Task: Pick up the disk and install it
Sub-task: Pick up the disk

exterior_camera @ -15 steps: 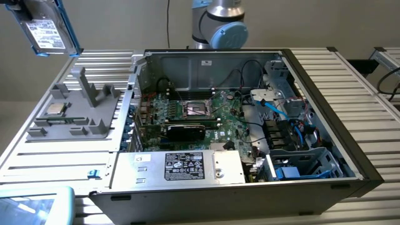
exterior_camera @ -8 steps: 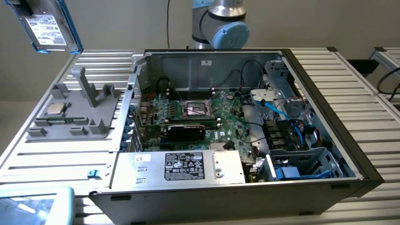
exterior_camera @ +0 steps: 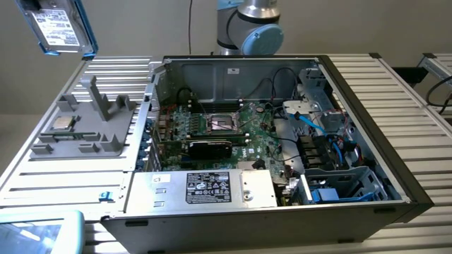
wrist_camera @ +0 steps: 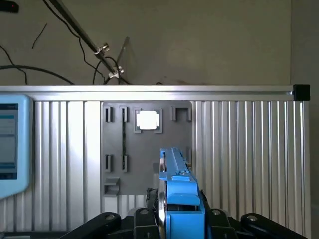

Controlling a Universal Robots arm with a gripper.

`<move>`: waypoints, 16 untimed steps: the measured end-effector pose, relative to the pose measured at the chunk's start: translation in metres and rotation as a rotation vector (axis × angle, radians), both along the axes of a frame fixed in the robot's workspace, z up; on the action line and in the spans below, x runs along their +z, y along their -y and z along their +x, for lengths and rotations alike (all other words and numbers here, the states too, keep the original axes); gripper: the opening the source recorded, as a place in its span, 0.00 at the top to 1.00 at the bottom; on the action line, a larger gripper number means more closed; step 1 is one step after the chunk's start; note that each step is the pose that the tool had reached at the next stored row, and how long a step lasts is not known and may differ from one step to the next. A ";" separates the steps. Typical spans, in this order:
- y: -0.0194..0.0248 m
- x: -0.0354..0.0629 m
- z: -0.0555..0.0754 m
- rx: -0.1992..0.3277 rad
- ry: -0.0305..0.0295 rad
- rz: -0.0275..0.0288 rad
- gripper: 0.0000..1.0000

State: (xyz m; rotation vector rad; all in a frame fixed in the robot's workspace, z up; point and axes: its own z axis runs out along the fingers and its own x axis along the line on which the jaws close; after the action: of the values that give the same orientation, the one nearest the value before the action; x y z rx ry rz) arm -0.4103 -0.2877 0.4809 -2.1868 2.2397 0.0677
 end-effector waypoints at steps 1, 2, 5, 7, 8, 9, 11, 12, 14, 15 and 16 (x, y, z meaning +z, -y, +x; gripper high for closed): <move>0.0015 0.0020 0.003 0.000 0.0000 0.0000 0.63; 0.0028 0.0039 0.007 0.000 0.0000 0.0000 0.63; 0.0066 0.0087 0.016 0.000 0.0002 0.0001 0.63; 0.0093 0.0114 0.023 0.000 0.0000 0.0000 0.63; 0.0105 0.0124 0.026 0.000 -0.0001 0.0000 0.63; 0.0118 0.0134 0.030 0.000 0.0000 0.0000 0.63; 0.0143 0.0150 0.037 0.000 0.0000 0.0000 0.63; 0.0155 0.0157 0.041 0.000 0.0000 0.0000 0.63; 0.0179 0.0170 0.048 0.000 0.0000 0.0000 0.63; 0.0191 0.0177 0.051 0.000 0.0000 0.0000 0.63; 0.0203 0.0185 0.054 0.000 0.0000 0.0000 0.63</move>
State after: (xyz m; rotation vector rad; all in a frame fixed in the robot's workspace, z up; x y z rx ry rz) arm -0.3559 -0.3080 0.4994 -2.1868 2.2398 0.0677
